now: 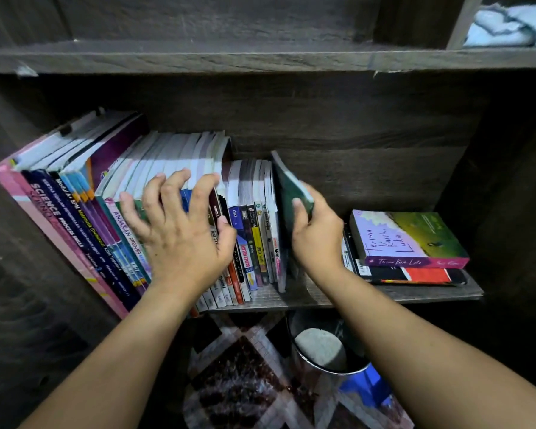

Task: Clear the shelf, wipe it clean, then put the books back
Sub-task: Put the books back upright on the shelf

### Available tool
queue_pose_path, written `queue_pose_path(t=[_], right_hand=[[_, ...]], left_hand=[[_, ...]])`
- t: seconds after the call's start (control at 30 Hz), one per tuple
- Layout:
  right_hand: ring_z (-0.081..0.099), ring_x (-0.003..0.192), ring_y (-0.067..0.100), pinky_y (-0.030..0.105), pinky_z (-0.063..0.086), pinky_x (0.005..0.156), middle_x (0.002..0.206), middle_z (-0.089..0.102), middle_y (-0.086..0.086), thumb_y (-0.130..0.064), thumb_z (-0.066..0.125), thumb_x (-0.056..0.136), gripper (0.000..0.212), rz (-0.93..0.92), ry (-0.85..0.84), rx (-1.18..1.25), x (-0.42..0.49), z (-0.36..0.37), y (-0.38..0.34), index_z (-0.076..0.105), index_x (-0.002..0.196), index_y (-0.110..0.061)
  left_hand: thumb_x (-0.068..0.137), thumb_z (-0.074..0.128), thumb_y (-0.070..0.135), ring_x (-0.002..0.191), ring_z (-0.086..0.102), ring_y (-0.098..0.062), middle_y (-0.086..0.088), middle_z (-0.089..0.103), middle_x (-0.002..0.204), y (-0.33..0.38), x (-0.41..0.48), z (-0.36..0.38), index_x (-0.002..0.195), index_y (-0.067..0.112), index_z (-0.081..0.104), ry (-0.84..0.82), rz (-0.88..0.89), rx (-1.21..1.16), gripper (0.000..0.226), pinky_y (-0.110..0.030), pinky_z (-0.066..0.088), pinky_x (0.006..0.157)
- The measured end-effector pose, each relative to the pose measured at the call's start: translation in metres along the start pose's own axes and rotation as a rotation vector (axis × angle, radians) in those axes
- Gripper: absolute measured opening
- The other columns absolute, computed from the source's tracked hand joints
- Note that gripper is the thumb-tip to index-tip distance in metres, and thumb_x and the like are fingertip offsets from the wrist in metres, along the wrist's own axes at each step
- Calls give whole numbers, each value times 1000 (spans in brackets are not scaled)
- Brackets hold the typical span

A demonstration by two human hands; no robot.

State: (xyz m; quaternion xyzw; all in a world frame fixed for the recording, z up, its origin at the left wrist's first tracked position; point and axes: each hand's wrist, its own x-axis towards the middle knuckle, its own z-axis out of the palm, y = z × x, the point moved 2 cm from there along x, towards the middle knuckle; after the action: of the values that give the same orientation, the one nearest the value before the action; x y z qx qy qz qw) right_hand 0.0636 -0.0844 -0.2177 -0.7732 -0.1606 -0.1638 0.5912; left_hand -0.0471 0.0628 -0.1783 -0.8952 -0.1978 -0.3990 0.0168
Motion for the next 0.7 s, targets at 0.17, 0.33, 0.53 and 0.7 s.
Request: queue_pose_path(t=[0.17,0.33,0.53,0.7], right_hand=[[52,123,8,31,38,106,141,51,0,-61,30,96,63,-64,-509,-36,-24,9,25,19,153,-34],[36,140,22,35,28,113,156,33,3,-44,40,101,72,-27,-748,-287,-29,3,46,-12,150,-44],[64,101,26,33,48,86,126,63,8,-40,47,99,71,52,-632,-273,-22,10,47,-2,148,-54],[52,125,27,40,38,106,147,46,8,-49,46,97,72,37,-721,-324,-16,3,45,-4,149,-52]], left_hand=[[74,43,39,133,27,-34,-13,40,134,0,0,0,129,24,44,-3,-2,-5,57,-57,-5,111],[74,45,38,132,27,-33,-13,41,134,-1,0,3,129,25,43,16,5,-7,56,-55,-6,111],[74,44,38,133,27,-34,-13,41,134,-1,0,4,129,24,44,25,1,5,56,-54,-7,111],[74,40,39,134,24,-34,-14,36,137,-3,0,5,130,26,37,-29,10,46,58,-56,-8,111]])
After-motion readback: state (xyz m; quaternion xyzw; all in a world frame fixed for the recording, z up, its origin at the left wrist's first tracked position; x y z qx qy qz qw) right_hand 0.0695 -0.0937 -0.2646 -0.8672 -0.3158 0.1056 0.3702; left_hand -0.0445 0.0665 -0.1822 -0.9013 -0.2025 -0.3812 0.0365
